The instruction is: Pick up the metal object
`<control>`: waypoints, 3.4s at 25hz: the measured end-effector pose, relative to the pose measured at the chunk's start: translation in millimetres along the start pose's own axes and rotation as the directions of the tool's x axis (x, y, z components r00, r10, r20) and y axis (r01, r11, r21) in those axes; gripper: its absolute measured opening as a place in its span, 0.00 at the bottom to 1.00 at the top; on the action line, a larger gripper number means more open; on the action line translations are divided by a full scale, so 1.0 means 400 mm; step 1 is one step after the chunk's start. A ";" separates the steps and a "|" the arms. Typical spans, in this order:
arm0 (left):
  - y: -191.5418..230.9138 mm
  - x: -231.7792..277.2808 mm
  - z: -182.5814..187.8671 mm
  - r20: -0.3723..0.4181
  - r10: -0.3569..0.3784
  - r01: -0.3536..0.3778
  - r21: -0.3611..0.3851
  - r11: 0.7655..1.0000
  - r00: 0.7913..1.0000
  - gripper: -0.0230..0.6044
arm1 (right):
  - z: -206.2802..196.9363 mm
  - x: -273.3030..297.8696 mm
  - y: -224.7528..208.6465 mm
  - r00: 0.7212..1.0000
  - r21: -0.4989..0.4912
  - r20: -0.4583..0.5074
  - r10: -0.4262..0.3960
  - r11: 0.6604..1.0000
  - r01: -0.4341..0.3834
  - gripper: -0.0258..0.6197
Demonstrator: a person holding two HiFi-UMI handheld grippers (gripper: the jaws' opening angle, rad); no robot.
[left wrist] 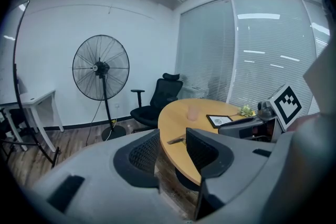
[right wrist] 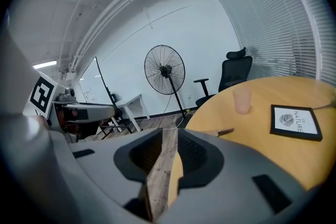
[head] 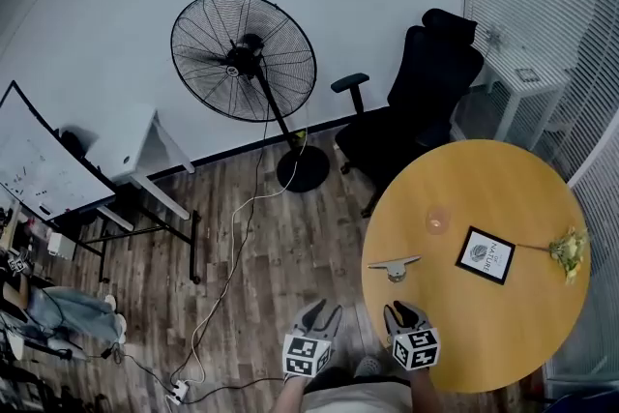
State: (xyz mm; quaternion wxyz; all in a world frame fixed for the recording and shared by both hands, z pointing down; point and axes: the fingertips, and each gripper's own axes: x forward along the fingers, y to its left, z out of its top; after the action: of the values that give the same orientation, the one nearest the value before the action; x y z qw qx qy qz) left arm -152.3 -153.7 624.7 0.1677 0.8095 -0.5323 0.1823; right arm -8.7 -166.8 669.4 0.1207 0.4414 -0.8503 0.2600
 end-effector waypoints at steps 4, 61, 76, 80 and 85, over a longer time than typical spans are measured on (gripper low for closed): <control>-0.020 0.034 -0.003 -0.014 -0.021 0.021 0.022 1.000 1.000 0.27 | -0.006 -0.006 -0.028 1.000 0.013 0.001 -0.009 1.000 0.009 0.18; -0.270 0.664 -0.234 -0.480 -0.218 0.505 0.623 0.597 0.850 0.26 | -0.069 -0.034 -0.328 0.981 0.177 -0.070 -0.180 0.966 0.190 0.18; -0.264 0.653 -0.207 -0.462 -0.197 0.489 0.687 0.537 0.865 0.13 | -0.098 -0.051 -0.341 0.977 0.174 -0.097 -0.188 0.964 0.203 0.17; -0.254 0.653 -0.171 -0.450 -0.207 0.484 0.685 0.544 0.869 0.06 | -0.077 -0.041 -0.339 0.979 0.172 -0.078 -0.190 0.964 0.201 0.16; -0.250 0.646 -0.170 -0.459 -0.208 0.493 0.682 0.540 0.864 0.05 | -0.071 -0.044 -0.322 0.979 0.161 -0.075 -0.189 0.967 0.199 0.15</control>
State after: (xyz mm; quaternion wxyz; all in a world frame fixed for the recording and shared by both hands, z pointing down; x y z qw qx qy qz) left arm 26.9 -291.1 799.0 -0.0827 0.8490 -0.1878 0.4869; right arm 105.6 -200.2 728.5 0.1332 0.5232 -0.7740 0.3307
